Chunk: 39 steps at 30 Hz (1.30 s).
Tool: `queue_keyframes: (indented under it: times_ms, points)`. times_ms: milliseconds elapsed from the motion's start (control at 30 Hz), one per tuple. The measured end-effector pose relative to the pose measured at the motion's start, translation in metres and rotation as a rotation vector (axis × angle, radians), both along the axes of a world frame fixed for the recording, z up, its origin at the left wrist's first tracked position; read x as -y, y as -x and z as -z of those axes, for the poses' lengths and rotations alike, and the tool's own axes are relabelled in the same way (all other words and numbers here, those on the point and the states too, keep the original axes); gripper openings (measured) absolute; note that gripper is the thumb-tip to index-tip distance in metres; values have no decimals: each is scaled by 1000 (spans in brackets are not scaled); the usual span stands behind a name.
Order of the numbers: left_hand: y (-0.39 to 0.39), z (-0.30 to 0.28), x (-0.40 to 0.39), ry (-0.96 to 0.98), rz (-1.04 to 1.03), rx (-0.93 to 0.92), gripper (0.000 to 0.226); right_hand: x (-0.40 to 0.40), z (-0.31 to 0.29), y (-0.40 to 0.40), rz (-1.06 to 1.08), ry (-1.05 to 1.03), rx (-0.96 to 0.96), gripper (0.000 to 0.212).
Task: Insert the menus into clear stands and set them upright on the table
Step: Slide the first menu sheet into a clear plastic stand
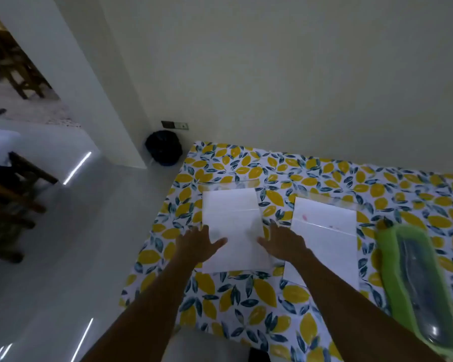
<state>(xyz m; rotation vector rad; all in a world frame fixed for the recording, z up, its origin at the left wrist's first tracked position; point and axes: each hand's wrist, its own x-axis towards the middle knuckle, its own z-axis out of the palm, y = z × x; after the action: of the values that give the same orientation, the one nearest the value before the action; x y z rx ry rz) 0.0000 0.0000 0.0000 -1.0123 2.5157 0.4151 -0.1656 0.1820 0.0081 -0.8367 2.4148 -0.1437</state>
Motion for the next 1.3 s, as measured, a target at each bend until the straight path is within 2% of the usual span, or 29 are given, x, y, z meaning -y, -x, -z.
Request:
queue_keyframes:
  times_ms: [200,333,467,600,733,867,933,1033,1100,1167,1300]
  points:
    - [-8,34,-20,-185,-233,-1,100,-11,45,-8,119,-37,186,62]
    - [-12,47,-30,-159,-307,-125,91,-18,60,-28,263,86,169,44]
    - [-17,49,-31,-195,-411,-258,92,-23,63,-34,395,229,243,26]
    - [-26,41,-30,-248,-471,-370,81,-30,56,-44,440,333,242,27]
    - [-44,13,-29,-210,-438,-516,58,-45,33,-61,486,516,216,30]
    - [-71,-25,-39,-200,-401,-711,45,-61,-3,-83,576,720,306,46]
    - [-86,-39,-44,-264,-427,-782,54,-67,-20,-99,597,797,299,45]
    - [-104,-55,-48,-281,-425,-862,72,-73,-36,-118,637,869,242,28]
    - [-106,-67,-46,-282,-406,-899,73,-73,-44,-121,639,887,171,21]
    - [-103,-77,-39,-260,-373,-910,63,-70,-53,-117,602,884,91,27]
    - [-86,-94,-15,-148,-309,-963,22,-54,-68,-97,545,948,-11,17]
